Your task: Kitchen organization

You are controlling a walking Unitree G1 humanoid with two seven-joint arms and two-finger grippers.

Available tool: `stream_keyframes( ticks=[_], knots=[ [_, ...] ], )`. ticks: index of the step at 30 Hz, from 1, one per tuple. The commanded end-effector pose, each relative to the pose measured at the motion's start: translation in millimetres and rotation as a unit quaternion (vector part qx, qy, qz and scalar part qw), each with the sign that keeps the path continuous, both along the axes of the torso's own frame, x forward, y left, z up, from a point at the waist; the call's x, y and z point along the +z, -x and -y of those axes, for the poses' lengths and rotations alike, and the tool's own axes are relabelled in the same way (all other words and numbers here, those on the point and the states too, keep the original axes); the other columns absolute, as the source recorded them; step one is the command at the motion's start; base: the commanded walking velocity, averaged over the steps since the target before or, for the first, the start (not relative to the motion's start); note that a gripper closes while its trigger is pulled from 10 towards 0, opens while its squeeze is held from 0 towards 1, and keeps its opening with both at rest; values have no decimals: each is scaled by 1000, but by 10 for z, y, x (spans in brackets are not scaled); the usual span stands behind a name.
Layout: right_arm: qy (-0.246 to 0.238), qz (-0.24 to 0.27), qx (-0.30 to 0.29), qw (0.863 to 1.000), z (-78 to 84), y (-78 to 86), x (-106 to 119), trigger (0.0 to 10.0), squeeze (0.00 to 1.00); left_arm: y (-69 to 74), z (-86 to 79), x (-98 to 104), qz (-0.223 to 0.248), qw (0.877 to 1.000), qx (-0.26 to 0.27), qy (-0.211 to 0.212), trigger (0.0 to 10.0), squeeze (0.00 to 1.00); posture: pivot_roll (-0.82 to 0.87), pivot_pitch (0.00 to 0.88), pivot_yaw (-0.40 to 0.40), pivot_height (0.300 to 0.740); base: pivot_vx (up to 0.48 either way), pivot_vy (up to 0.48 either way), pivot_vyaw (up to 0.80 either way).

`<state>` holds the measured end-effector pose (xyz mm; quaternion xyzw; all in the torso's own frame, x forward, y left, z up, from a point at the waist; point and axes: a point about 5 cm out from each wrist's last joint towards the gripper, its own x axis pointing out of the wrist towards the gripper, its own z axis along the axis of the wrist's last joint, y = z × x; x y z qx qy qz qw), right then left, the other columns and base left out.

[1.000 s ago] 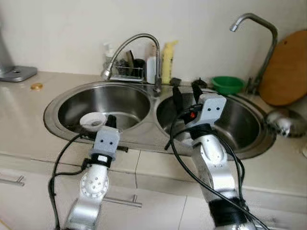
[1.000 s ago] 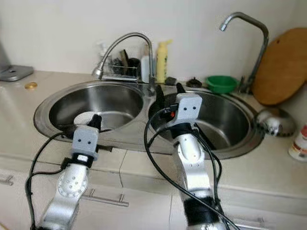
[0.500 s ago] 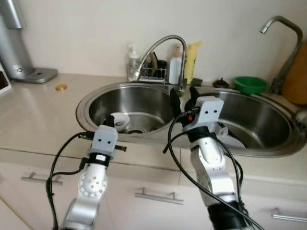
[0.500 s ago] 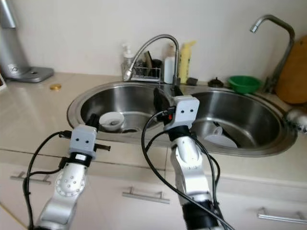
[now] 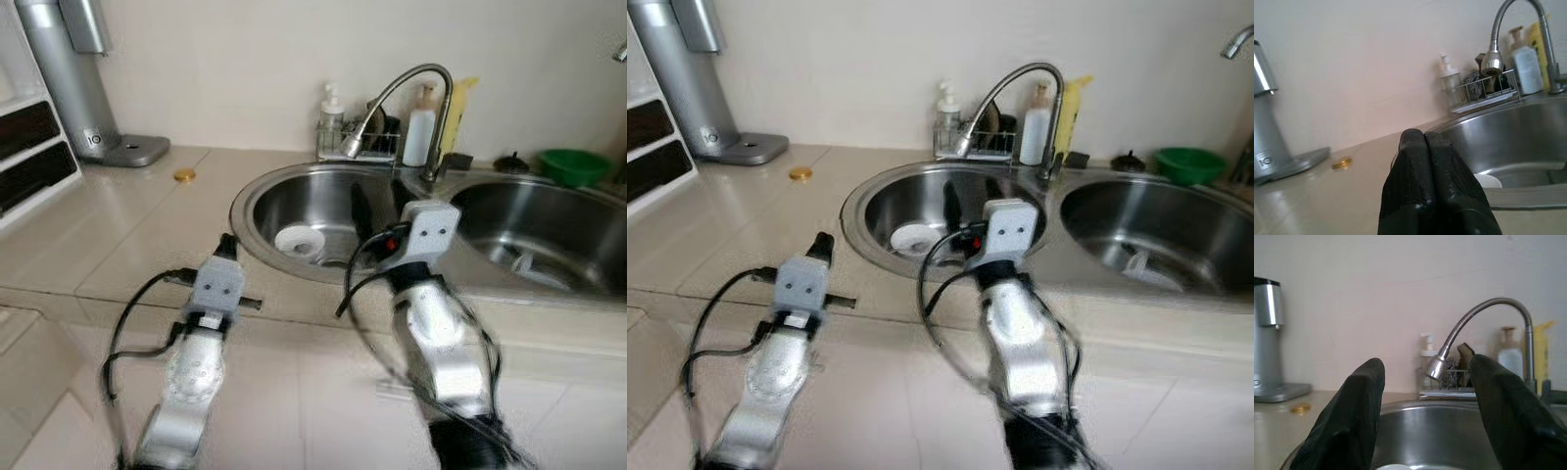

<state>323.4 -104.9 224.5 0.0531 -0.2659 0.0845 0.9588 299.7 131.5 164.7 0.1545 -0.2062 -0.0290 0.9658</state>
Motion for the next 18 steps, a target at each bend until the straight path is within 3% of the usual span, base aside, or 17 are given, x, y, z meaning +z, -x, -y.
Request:
stream_keyframes(
  ticks=[1,7,12,18],
  knots=[
    [-1,22,9,1000,-63,40,109,10000,0,-2,-60,85,23,1000,9,-4,10000,0,44,0,-10,740,0,0,0],
    [-2,9,8,1000,-56,55,63,10000,0,15,-53,98,34,999,7,-6,10000,0,44,0,-12,740,0,0,-735],
    [8,2,5,1000,-55,98,-9,10000,0,22,-35,93,35,999,3,-16,10000,0,42,0,-12,740,0,0,0],
    [11,-2,5,1000,-67,123,-40,10000,0,13,-17,75,31,999,0,-23,10000,0,40,0,-9,740,0,0,-800]
  ],
)
